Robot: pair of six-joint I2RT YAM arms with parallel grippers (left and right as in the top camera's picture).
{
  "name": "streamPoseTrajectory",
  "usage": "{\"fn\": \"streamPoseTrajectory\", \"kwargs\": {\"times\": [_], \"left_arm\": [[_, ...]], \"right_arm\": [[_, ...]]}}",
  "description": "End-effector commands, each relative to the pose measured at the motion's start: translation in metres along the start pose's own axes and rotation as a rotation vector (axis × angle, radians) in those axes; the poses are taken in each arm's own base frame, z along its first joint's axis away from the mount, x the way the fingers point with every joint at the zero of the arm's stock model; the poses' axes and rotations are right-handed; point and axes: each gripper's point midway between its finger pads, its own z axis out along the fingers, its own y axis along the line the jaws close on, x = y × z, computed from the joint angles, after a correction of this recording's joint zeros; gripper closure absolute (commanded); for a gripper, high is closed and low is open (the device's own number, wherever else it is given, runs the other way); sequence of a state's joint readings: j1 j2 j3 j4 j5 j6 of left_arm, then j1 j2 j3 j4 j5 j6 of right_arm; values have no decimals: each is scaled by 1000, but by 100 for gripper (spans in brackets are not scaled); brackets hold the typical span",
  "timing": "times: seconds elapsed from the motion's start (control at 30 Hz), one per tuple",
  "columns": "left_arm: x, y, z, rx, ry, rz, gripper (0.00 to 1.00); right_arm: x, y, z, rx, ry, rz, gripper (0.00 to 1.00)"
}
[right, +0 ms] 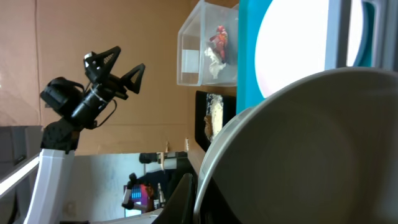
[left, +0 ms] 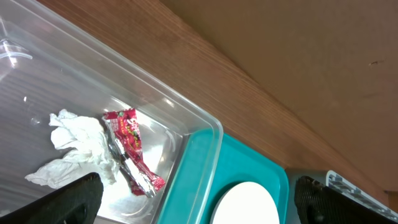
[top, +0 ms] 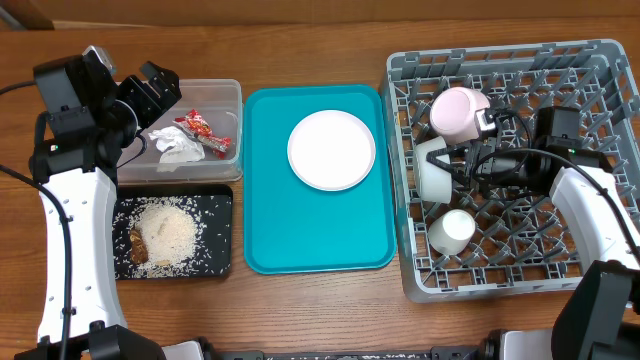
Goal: Sort waste into correct bins and load items into the dishwasher
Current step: 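Lift the pale green bowl and carry it right into the rack, then set the green bowl upside down in the rack and open the gripper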
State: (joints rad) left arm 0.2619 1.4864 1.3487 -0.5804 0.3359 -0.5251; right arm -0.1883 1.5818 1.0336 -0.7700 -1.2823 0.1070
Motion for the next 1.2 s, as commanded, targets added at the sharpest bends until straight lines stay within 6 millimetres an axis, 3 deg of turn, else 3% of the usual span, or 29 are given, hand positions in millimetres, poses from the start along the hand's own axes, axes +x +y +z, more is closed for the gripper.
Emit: {"fn": "streamPoseTrajectory", "kwargs": {"times": [0.0,0.4,0.67,0.77,0.97,1.17], "left_arm": [[-3,-1,0,-1,-6,-3,0],[-3,-1,0,-1,-6,-3,0],[-3,-1,0,-1,-6,-3,0],[-3,-1,0,-1,-6,-3,0],[-3,-1,0,-2,-6,-3,0],[-3,-1,0,-2,-6,-3,0]], "right_arm": [[1,-6,-2,44,-14,-19,96],[-5,-16,-6,85,-41,-21,89],[-21,-26,-36,104,-139,9,83],[-25,-32,-46,126,-170,22,71],[-31,-54,-57,247,-211,36,36],[-38,-64,-63,304,-246,42,24]]}}
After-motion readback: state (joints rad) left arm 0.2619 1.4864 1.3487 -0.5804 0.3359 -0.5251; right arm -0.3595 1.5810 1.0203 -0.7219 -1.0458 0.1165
